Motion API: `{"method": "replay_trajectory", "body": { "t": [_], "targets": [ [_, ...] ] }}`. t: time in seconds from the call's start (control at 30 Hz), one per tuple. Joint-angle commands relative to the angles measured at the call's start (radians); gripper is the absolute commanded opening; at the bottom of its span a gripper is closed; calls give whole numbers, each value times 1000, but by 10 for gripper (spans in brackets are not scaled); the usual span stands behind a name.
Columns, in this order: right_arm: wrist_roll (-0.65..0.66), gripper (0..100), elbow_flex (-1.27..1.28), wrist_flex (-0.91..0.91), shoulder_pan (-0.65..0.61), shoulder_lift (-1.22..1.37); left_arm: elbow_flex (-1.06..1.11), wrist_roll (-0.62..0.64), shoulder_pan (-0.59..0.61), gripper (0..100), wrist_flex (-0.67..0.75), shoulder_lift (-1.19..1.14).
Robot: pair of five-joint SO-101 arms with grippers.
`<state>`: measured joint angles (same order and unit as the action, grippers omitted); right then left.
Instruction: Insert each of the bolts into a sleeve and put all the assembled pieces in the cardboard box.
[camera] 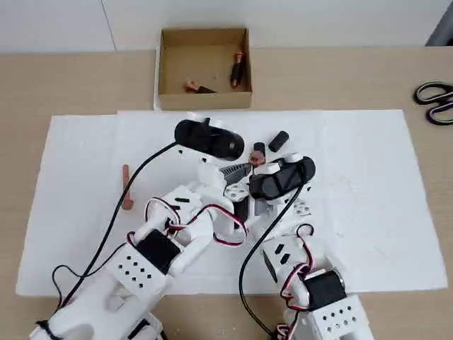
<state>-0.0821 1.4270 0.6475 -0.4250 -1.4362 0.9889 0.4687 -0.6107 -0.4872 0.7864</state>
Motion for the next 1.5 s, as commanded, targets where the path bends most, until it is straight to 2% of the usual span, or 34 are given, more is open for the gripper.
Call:
{"method": "replay_trajectory", "body": {
  "t": [0.0, 0.33, 0.5, 0.67, 0.77, 0.93, 1.0, 1.1, 1.23, 1.47],
  "targets": [
    [-9, 4, -11, -12, -2, -18, -10, -5, 18, 305, -29, 40],
    [-9, 4, -11, -12, -2, -18, -18, -5, 29, 329, -69, 43],
    [-8, 4, -11, -12, -2, -18, -87, -9, 176, 329, -181, 43],
    [-8, 4, -11, -12, -2, -18, -108, -104, 293, 329, -238, 43],
    [-5, 4, -14, -12, -1, -18, -116, -115, 365, 329, -287, 43],
    [-3, 4, -66, -8, 81, -5, -124, -123, 512, 330, -460, 43],
    [9, 4, -118, -8, 120, 15, -153, -166, 577, 330, -540, 43],
    [60, 4, -227, -8, 171, 117, -200, -249, 649, 330, -632, 43],
    [68, 4, -442, -19, 222, 369, -209, -318, 715, 330, -669, 43],
    [68, 4, -948, -102, 225, 951, -208, -344, 792, 329, -706, 43]
  ]
}}
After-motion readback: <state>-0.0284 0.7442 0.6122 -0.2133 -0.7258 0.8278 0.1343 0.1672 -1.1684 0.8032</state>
